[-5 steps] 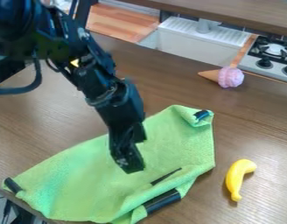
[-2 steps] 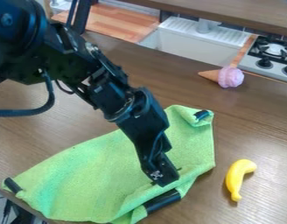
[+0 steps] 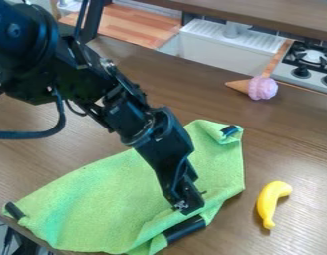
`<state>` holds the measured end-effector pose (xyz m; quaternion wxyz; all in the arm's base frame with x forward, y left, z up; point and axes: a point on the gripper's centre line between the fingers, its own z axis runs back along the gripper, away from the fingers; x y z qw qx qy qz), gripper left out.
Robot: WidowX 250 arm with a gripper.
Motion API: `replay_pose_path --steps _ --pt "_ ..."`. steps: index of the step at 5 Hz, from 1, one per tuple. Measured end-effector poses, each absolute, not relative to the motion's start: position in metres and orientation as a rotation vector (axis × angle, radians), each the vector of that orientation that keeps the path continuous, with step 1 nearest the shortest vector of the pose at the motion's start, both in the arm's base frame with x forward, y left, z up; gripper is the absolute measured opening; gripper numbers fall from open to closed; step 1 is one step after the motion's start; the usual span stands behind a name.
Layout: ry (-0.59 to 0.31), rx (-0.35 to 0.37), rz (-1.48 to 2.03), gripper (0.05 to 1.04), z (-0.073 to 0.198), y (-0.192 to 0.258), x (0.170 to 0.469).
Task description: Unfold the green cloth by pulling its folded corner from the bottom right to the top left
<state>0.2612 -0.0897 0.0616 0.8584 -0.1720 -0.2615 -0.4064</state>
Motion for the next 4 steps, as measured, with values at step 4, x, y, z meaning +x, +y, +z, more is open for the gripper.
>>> replay_pose_path --steps 4 --pt "-0.51 -0.395 -0.826 0.627 0.043 -0.095 0.261"
